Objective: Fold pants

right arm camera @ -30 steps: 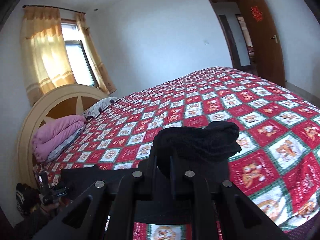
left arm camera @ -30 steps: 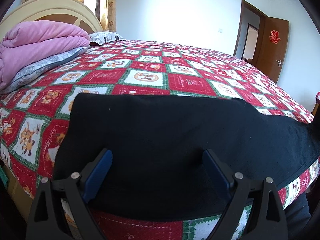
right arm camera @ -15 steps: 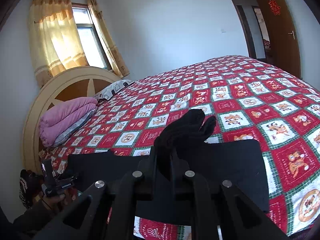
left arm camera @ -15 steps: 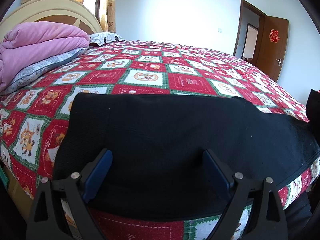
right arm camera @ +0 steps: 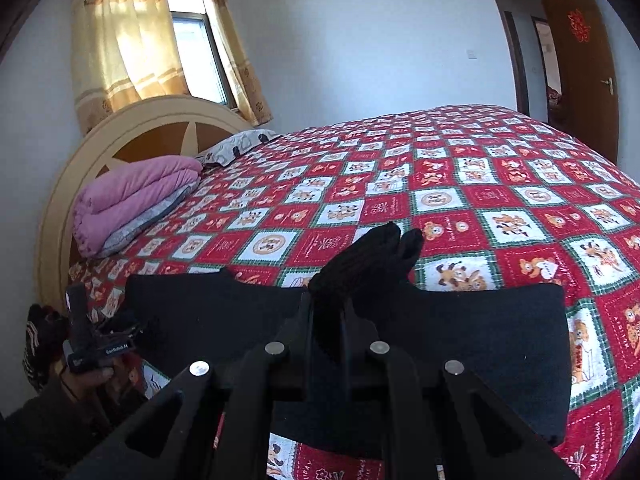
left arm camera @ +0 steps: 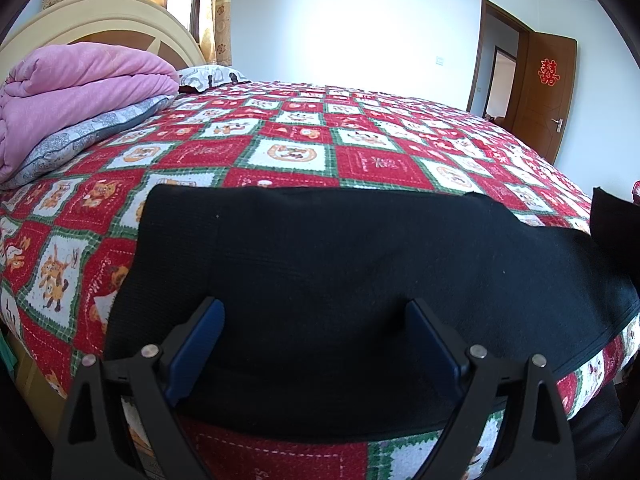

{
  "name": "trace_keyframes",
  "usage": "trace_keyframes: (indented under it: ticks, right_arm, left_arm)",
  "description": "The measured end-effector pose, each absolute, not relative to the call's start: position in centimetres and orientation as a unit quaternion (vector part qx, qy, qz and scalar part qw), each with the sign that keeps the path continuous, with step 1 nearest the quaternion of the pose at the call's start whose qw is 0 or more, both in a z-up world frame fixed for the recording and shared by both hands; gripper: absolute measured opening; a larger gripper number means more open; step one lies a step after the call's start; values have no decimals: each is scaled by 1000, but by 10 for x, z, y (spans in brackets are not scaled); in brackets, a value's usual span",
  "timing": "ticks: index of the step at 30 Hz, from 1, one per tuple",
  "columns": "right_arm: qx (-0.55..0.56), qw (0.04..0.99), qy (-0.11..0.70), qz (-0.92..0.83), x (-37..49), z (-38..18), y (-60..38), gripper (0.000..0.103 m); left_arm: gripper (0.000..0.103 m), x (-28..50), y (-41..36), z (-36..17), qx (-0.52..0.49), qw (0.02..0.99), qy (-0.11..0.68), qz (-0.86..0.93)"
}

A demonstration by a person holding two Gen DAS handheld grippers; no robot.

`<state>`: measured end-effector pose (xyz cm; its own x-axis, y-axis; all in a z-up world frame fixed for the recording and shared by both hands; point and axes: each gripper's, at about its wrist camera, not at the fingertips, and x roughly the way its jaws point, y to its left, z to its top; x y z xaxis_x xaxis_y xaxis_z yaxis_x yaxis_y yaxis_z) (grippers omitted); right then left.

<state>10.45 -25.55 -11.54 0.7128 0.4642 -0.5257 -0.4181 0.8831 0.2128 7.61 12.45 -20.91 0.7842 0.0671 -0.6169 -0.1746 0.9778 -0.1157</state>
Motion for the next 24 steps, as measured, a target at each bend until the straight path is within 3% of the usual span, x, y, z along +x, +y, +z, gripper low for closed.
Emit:
trace_keyframes:
  ticks: [24]
  right_arm:
    - [-47,911,315,263,100,-154,-176,11]
  left_arm:
    - [95,76,124,-210,-84,941,322,64]
